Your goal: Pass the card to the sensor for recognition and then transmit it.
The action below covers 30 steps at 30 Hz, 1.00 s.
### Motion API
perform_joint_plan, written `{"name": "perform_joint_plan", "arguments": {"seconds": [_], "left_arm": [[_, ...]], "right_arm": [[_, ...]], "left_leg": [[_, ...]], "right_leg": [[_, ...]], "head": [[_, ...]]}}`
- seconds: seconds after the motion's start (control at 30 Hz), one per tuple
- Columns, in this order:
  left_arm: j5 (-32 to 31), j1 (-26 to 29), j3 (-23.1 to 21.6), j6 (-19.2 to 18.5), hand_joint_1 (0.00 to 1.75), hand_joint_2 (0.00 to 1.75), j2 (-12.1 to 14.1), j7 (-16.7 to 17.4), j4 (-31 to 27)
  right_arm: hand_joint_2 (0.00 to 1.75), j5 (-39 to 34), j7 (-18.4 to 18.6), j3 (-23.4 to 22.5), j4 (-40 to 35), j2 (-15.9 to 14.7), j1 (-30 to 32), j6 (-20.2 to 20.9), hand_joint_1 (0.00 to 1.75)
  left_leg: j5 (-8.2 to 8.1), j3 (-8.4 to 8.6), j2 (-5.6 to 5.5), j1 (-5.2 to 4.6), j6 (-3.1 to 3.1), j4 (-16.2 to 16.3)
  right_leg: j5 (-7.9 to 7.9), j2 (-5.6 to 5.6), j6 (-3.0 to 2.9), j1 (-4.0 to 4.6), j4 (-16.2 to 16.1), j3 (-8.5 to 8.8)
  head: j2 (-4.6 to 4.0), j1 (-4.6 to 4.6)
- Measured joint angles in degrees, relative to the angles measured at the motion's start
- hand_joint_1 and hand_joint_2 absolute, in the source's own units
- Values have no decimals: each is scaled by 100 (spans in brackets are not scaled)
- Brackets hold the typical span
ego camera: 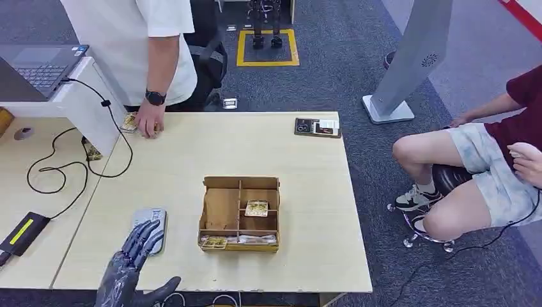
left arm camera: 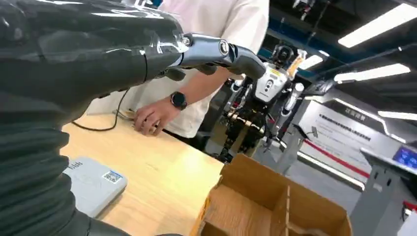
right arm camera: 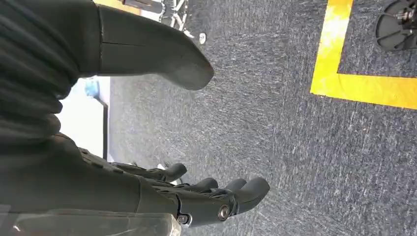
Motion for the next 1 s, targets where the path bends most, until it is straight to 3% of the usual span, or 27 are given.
{"name": "perform_joint_plan", "arguments": {"seconds": [0.07, 0.33, 0.53, 0.83, 1.0], "left_arm": [[-314, 0, -135, 9, 0, 175, 88, 125, -2], [-518, -72, -422, -22, 0, 175, 248, 206, -9], [-1042, -367, -820, -37, 0, 175, 257, 455, 96], [-1761, -953, -1340, 144, 0, 175, -111, 715, 687], [-1866, -1305, -1646, 227, 0, 175, -406, 1107, 979]], "right_arm": [[175, 28, 7, -2, 0, -2, -2, 9, 0], [175, 83, 15, -4, 0, -15, -6, 17, 0], [175, 114, 40, -4, 0, -28, -35, 55, 0], [175, 199, 70, -4, 0, -33, -77, 105, 0], [175, 201, 57, 0, 0, -33, -83, 118, 0]], "left_leg": [[0, 0, 1, 0, 0, 0], [0, 1, 0, 0, 0, 0], [0, 1, 0, 0, 0, 1], [0, 1, -3, 0, 0, 1], [0, 1, -2, 0, 0, 2]], "right_leg": [[0, 1, 0, 0, 0, -1], [0, 0, 0, 0, 0, -9], [1, 0, 0, 0, 0, -1], [1, -3, -1, 0, -1, 0], [2, -1, 0, 0, -1, 1]], "head": [[0, 0], [0, -2], [0, 0], [0, 0], [0, 0]]}}
